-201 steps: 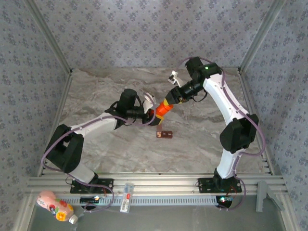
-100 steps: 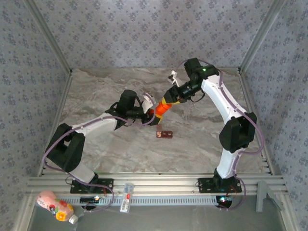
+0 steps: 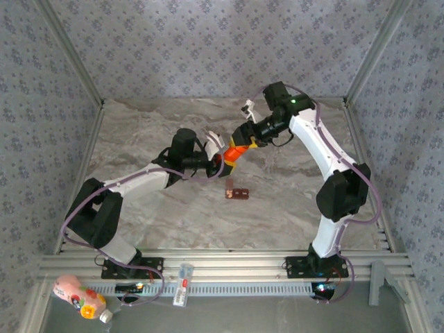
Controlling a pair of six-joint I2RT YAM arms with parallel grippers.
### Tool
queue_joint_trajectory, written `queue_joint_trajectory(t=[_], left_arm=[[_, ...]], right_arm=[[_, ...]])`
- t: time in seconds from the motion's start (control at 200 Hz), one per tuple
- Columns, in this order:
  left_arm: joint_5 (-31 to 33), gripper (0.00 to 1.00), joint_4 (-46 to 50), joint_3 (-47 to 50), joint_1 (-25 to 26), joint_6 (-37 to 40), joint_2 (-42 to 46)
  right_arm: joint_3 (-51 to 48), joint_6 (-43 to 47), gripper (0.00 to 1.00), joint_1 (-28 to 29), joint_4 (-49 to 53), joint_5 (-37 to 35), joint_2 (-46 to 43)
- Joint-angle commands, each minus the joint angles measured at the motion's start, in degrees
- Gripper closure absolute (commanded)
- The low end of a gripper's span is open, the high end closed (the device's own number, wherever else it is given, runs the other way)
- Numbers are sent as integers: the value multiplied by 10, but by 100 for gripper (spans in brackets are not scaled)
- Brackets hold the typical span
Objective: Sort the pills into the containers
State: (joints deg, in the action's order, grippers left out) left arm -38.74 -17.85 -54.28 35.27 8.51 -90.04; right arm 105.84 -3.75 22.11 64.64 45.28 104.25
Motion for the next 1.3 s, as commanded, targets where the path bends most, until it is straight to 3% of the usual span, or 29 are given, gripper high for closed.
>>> queue_joint_trajectory(t=[0.0, 0.145, 0.585, 0.979, 1.294], left_arm=[[1, 100, -59, -21, 7, -3, 8], [7, 100, -64, -21, 7, -9, 9], [38, 100, -115, -5, 7, -36, 15], [66, 100, -162, 13, 7, -63, 20], [79, 100, -203, 23, 7, -97, 19]], right_arm=[[-3, -15, 37, 16, 3, 34, -27], [-9, -16, 30, 14, -4, 35, -35], [-15, -15, 19, 11, -8, 29, -58], [-31, -43, 16, -24, -46, 37, -101], [-83, -92, 16, -87, -109, 39, -159]])
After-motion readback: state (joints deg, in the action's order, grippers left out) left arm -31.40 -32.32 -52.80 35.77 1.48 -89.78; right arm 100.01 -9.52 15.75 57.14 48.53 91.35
